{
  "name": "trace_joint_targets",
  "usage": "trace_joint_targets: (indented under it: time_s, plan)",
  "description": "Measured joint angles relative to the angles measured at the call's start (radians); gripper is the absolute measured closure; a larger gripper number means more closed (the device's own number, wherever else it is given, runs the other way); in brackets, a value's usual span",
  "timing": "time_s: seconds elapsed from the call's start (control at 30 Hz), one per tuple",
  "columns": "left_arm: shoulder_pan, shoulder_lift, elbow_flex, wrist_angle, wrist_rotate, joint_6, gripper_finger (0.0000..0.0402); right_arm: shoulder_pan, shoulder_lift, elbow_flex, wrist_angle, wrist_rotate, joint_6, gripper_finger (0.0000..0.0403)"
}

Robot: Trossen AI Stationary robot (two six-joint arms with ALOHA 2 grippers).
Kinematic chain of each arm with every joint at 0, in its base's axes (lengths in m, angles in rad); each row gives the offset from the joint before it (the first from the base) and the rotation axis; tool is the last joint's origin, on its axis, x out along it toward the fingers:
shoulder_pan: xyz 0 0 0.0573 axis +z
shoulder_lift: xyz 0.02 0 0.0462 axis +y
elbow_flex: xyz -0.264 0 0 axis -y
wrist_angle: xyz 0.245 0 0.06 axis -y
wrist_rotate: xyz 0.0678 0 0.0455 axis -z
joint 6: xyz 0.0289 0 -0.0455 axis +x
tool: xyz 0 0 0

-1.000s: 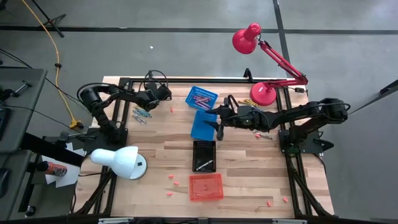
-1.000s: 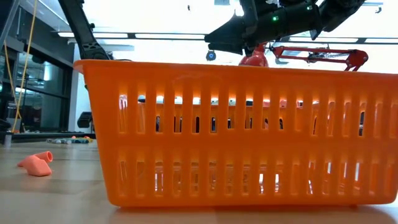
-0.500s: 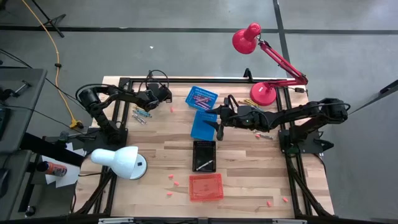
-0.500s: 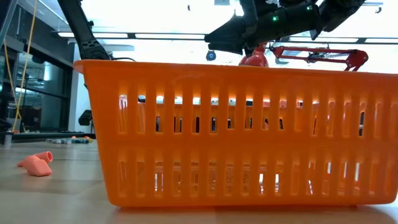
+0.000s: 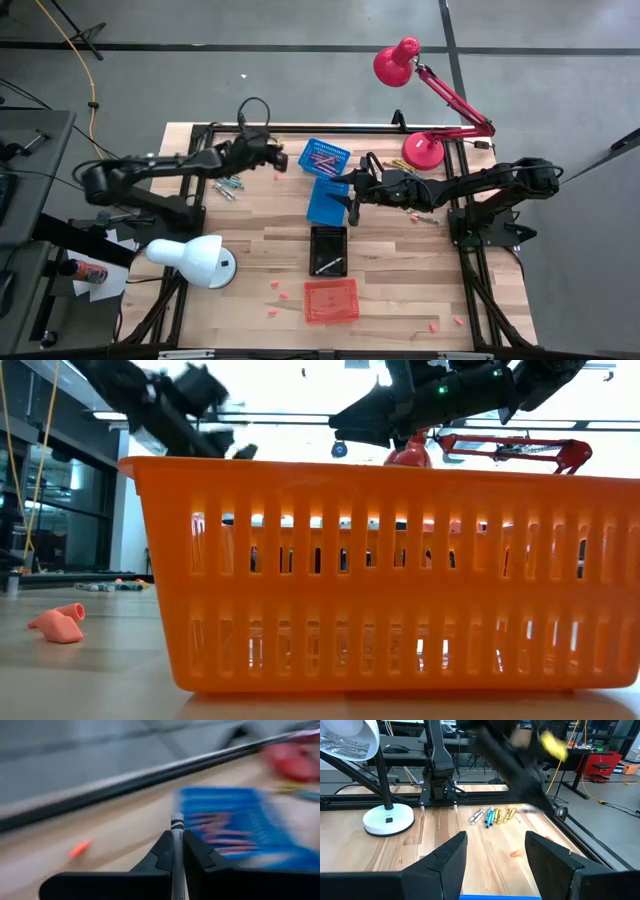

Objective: Sort crayons
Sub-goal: Put the white crayon into the black bin

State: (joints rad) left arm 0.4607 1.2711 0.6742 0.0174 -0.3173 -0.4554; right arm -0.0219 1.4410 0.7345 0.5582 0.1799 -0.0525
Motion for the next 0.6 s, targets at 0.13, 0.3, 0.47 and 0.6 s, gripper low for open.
trace_joint_targets:
  time_s: [0.13, 0.3, 0.47, 0.6]
  plan:
    - [-0.145, -0.093, -0.016, 0.076, 0.003, 0.134, 0.0398, 0.000, 0.000, 0.000, 0.000, 0.000, 0.000, 0.0206]
    - [-0.327, -0.146, -0.100, 0.293, 0.074, 0.238, 0.0397, 0.000, 0.000, 0.000, 0.000, -0.004, 0.000, 0.0206]
    - [-0.476, -0.152, -0.176, 0.541, 0.121, 0.408, 0.0397, 0.000, 0.000, 0.000, 0.006, -0.099, -0.003, 0.0206]
    - [-0.542, -0.152, -0.213, 0.636, 0.116, 0.483, 0.0397, 0.003, 0.000, 0.000, 0.031, -0.167, -0.020, 0.0206]
